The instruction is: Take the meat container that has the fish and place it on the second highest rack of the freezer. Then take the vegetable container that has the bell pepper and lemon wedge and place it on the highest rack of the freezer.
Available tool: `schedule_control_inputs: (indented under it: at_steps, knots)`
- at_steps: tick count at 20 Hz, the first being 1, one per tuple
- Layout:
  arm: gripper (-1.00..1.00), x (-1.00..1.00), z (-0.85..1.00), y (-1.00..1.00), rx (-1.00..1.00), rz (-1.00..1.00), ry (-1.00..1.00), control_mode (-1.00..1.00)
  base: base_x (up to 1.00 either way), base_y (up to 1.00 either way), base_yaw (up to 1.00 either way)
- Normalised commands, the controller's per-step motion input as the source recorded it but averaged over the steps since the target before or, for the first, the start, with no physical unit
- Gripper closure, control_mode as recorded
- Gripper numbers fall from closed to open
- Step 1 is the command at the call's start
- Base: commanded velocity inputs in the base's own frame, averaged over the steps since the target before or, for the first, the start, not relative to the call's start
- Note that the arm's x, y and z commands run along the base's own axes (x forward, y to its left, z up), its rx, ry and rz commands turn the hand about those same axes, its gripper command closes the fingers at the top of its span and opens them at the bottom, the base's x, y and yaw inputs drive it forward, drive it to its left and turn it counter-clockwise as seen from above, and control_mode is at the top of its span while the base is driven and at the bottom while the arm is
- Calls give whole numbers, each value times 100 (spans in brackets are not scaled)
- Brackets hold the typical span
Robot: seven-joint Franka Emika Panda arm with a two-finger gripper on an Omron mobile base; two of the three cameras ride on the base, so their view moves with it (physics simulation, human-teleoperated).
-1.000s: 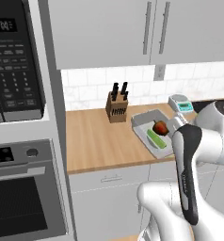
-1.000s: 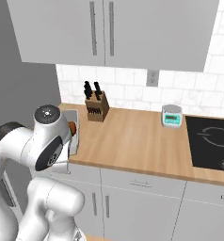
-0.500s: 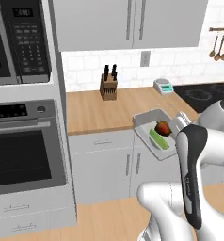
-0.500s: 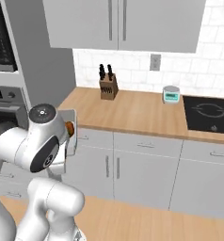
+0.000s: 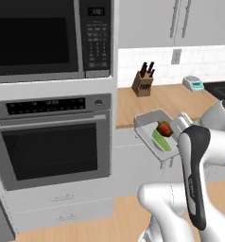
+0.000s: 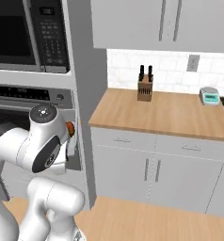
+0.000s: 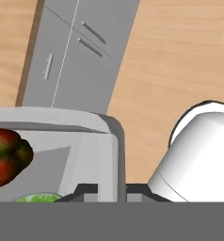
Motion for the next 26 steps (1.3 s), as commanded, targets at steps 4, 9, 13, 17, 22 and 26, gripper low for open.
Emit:
schedule_control_inputs:
  at_steps: [4, 9, 13, 17, 22, 26]
  knots:
    - [100, 0, 0, 0, 0, 0, 0, 100, 0, 100, 0]
    - [100, 0, 0, 0, 0, 0, 0, 100, 0, 100, 0]
    - [100, 0, 0, 0, 0, 0, 0, 100, 0, 100, 0]
    - [100, 0, 0, 0, 0, 0, 0, 100, 0, 100, 1]
    - [100, 0, 0, 0, 0, 0, 0, 100, 0, 100, 0]
    - [100, 0, 0, 0, 0, 0, 0, 100, 0, 100, 0]
